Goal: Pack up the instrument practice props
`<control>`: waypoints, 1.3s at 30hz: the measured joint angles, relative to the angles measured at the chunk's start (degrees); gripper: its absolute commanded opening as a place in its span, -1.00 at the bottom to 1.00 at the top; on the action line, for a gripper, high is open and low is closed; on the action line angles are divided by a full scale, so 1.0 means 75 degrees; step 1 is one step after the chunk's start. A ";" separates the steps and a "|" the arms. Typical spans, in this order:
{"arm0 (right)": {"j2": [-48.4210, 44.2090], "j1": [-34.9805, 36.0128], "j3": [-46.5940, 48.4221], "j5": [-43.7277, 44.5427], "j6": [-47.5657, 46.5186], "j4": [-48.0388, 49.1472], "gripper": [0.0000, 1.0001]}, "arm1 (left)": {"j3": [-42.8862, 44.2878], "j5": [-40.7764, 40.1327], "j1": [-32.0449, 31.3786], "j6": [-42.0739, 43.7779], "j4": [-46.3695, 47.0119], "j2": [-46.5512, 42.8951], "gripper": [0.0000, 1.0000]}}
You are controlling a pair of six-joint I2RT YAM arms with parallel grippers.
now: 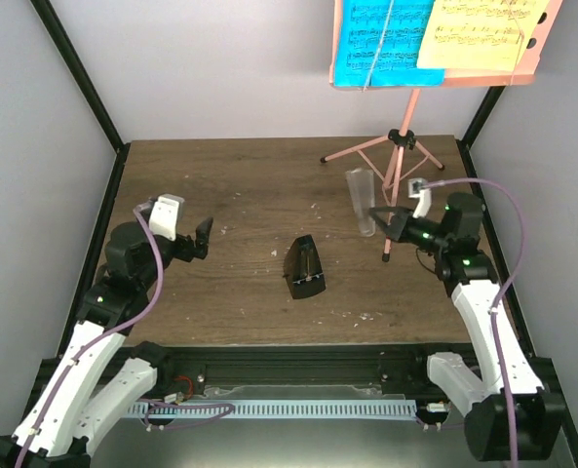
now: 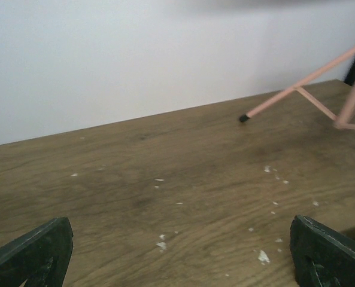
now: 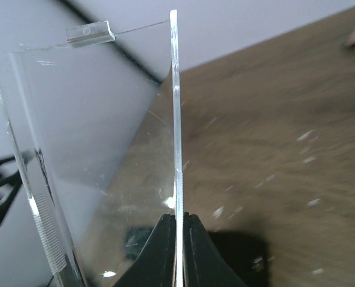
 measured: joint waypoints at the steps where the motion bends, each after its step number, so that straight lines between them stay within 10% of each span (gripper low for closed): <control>1: 0.0076 0.0271 0.0117 -0.0219 -0.0029 -0.0201 -0.99 | -0.0009 0.0280 0.0003 0.0023 0.0017 0.0067 0.99; 11: 0.0749 0.3299 0.1341 -0.1099 -0.0618 -0.2282 -0.99 | 0.0035 0.3485 0.0006 -0.0361 0.0481 0.0315 0.99; 21: 0.1600 0.4721 0.0606 -0.1037 -0.1218 -0.3777 -0.99 | 0.0621 0.7466 -0.0315 -0.1250 0.0935 0.0994 0.47; 39: 0.2192 0.5015 0.0356 -0.1874 -0.2189 -0.4132 -0.99 | 0.0350 0.9139 -0.1897 -0.0965 -0.0306 0.2964 0.05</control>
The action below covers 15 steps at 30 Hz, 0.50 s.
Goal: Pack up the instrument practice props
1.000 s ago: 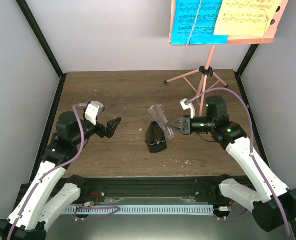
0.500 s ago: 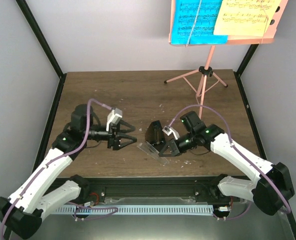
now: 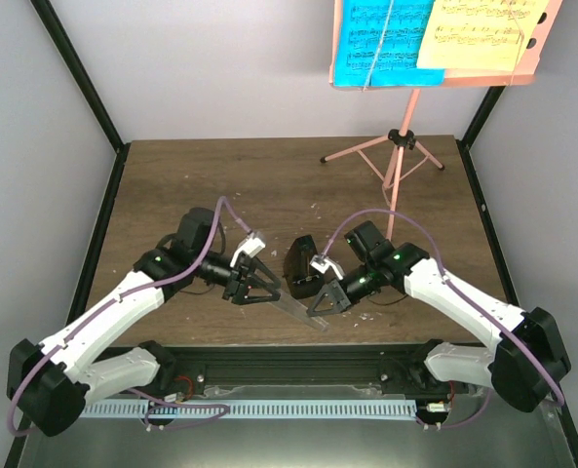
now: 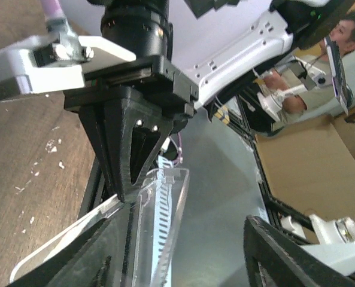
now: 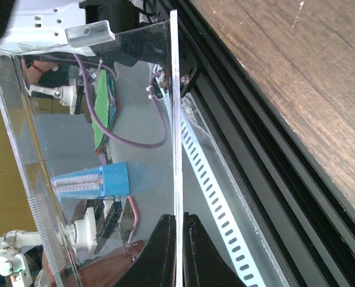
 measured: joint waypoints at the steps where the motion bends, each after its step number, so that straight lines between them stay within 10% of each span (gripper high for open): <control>1: 0.0003 0.0017 0.0000 -0.0061 -0.0032 -0.0012 -0.99 | -0.0015 0.0038 -0.0035 0.0035 -0.0023 0.0087 0.01; 15: 0.0245 0.0032 0.0006 -0.0230 -0.0321 -0.0256 -0.99 | -0.0128 0.0286 -0.0370 0.0460 -0.0396 0.0702 -0.53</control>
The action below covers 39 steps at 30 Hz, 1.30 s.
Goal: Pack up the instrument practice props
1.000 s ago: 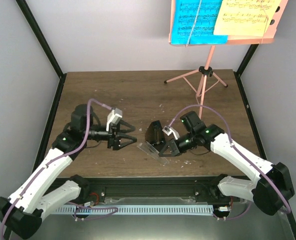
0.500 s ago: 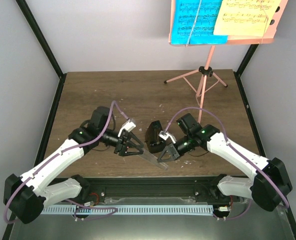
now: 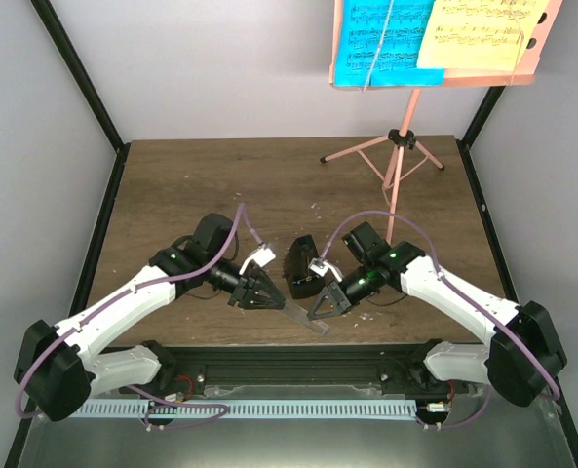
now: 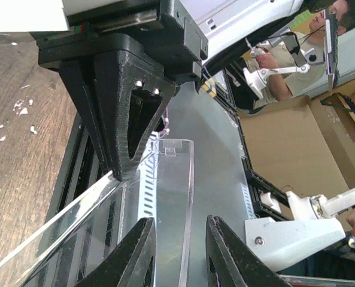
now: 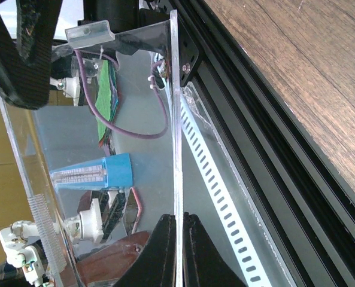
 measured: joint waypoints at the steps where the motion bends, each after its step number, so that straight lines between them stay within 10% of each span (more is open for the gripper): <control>1: 0.0015 0.0000 0.0009 0.0000 -0.0023 -0.0023 -0.99 | 0.0000 0.0003 -0.0026 0.0023 -0.0055 0.0026 -0.55; 11: 0.0093 0.0020 0.0154 0.0055 -0.0230 -0.0373 -0.99 | 0.0000 0.0093 -0.0087 0.0175 -0.0187 0.0047 -0.83; 21: 0.0143 0.0029 0.0318 0.0061 -0.0291 -0.0510 -0.99 | 0.0000 0.0294 -0.0087 0.0157 -0.0160 0.0050 -0.59; 39: 0.0227 0.0026 0.0414 0.0026 -0.0423 -0.0624 -0.99 | -0.0003 0.0358 -0.0093 0.0152 -0.0105 -0.0041 -0.85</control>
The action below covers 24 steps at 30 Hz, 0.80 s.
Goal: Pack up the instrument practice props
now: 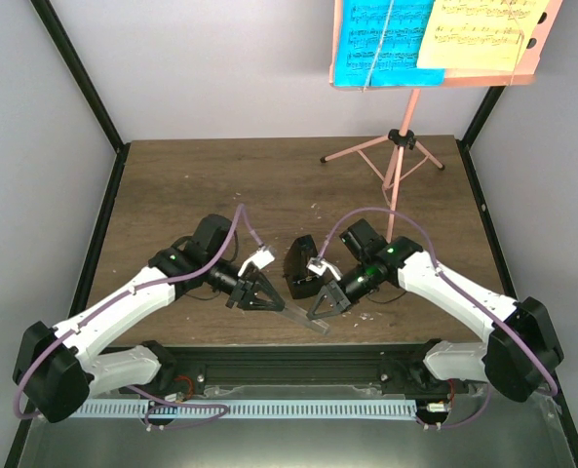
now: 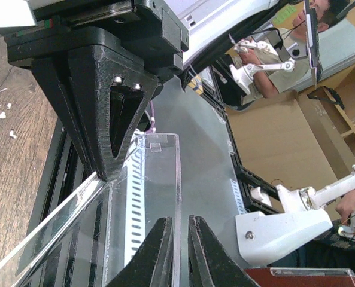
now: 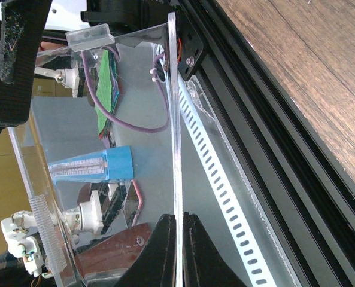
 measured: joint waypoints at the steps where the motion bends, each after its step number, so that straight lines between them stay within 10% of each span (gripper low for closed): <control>1: 0.0006 -0.0003 0.0003 -0.0015 -0.0009 0.0003 -0.99 | 0.0000 -0.0003 0.0000 -0.0003 0.0006 -0.0003 -0.89; 10: 0.0012 -0.0041 0.0026 -0.0085 -0.0061 0.0006 -0.90 | -0.0055 0.0055 -0.0003 -0.0038 0.0047 -0.0058 -1.00; 16: -0.0079 -0.0169 0.0064 0.0006 0.0192 0.0230 0.87 | -0.0055 0.0102 -0.0035 -0.0064 0.0044 -0.0134 -1.00; 24: -0.1845 -0.1017 0.0076 0.0877 0.1556 0.1868 1.00 | -0.0898 -0.0370 -0.0052 -0.2396 0.2495 -0.1017 -1.00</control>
